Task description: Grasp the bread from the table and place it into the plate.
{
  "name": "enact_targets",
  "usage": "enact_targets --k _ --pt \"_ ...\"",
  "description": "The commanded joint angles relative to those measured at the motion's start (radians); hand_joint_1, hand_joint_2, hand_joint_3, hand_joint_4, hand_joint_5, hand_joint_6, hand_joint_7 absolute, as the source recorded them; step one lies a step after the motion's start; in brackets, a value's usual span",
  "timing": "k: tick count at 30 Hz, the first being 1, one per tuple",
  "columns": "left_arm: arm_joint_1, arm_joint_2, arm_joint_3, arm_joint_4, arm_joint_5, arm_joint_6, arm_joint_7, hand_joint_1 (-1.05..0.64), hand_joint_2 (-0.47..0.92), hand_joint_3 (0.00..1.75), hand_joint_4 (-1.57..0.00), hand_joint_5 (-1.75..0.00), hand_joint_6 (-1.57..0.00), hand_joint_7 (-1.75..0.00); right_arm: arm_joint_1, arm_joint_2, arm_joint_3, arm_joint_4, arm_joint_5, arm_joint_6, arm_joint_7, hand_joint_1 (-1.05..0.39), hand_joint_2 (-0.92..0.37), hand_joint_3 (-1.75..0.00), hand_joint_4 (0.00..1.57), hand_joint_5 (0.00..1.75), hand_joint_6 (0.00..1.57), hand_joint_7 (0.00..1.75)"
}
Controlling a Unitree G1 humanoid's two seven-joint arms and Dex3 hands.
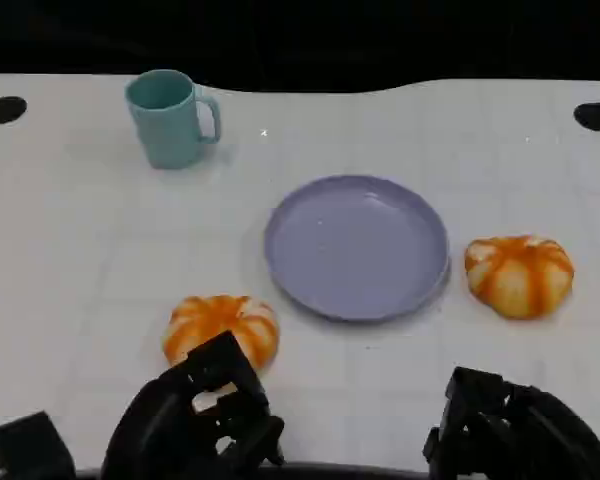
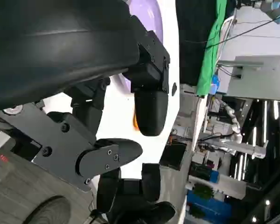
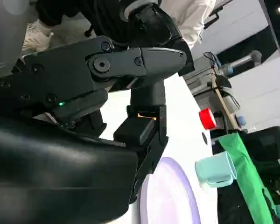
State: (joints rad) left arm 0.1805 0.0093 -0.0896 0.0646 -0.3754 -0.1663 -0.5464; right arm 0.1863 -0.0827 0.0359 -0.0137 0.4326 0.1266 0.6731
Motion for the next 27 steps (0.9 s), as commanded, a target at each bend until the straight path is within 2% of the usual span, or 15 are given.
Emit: enact_targets --k 1,27 --pt "0.006 0.01 0.009 -0.006 0.006 -0.007 -0.005 -0.23 0.46 0.86 -0.7 -1.75 -0.5 -1.75 0.002 -0.004 -0.004 0.005 0.005 -0.012 0.002 -0.68 -0.92 -0.28 0.86 1.58 0.77 1.34" --pt "0.003 0.012 0.011 -0.001 0.006 -0.009 -0.007 -0.22 0.44 0.88 -0.7 -1.75 -0.51 -1.75 0.0 -0.003 -0.004 0.007 0.006 -0.01 0.0 -0.68 -0.92 -0.28 0.86 1.57 0.77 1.32"
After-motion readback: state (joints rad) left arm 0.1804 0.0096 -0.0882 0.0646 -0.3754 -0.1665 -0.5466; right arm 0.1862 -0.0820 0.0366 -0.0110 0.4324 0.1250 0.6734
